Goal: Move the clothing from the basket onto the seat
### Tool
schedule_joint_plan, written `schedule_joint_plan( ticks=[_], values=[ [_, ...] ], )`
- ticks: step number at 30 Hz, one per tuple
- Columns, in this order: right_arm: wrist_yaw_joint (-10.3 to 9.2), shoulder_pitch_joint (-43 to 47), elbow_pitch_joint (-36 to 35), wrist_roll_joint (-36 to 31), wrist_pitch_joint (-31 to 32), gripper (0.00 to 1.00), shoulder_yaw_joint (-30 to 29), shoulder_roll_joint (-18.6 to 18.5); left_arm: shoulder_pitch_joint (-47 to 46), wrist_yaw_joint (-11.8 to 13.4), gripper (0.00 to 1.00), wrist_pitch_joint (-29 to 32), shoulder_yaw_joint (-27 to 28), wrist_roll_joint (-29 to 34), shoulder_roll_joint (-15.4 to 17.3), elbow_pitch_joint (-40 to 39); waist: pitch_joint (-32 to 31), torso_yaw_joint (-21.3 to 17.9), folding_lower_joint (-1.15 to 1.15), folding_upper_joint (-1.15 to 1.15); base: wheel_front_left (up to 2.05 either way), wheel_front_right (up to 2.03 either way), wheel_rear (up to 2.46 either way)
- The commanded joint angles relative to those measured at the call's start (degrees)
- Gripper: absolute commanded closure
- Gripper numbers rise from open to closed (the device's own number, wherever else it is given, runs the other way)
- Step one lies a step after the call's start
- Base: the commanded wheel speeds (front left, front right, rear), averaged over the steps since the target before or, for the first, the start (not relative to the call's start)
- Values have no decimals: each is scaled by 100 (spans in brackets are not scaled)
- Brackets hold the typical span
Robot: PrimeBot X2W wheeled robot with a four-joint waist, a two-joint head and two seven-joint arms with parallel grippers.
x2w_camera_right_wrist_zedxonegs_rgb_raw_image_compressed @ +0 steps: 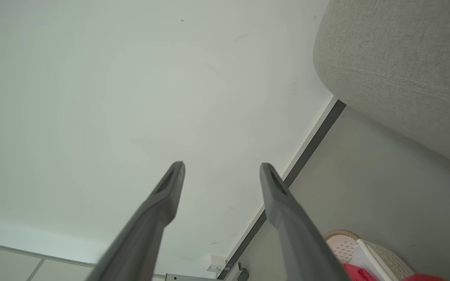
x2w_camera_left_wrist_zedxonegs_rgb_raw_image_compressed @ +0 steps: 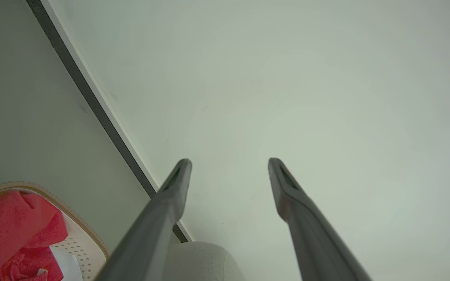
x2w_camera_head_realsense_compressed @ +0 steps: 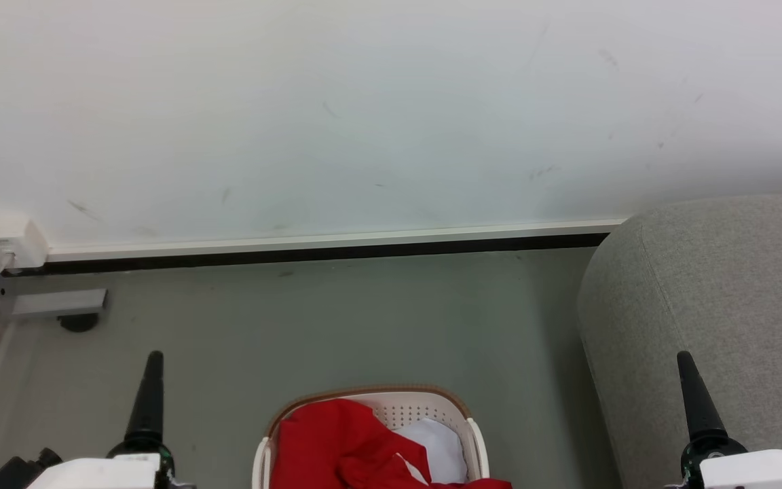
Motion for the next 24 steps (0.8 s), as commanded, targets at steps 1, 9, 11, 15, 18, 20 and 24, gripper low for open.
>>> schedule_joint_plan(
  ticks=[1,9,11,15,18,20,24],
  values=[
    [-3,-179,-125,-257,-66,0,57,-56,-111,-26,0,-66,18,319,47,-154,1,0,0,0,0,0,0],
    [-4,-189,-172,-1186,-235,0,129,-61,-74,-29,0,-243,-61,1370,53,-322,4,-1,0,0,0,0,0],
    [-4,-185,-178,-1413,-276,0,132,-63,-59,-30,0,-281,-82,1590,54,-356,4,-1,0,0,0,0,0],
    [-4,-180,-162,-1908,-357,0,134,-65,-37,-32,0,-354,-96,2073,57,-446,5,-4,0,0,0,0,0],
    [-4,-190,-86,-2372,-414,0,163,-67,-13,-33,0,-412,-148,2487,61,-489,3,-9,0,0,0,0,0],
    [-5,-197,-68,-2591,-448,0,169,-68,4,-34,0,-450,-183,2765,78,-501,2,-16,0,0,0,0,0],
    [-5,-210,-41,-3102,-520,0,169,-70,36,-36,0,-528,-264,3272,118,-491,3,-31,0,0,0,0,0]
  ],
)
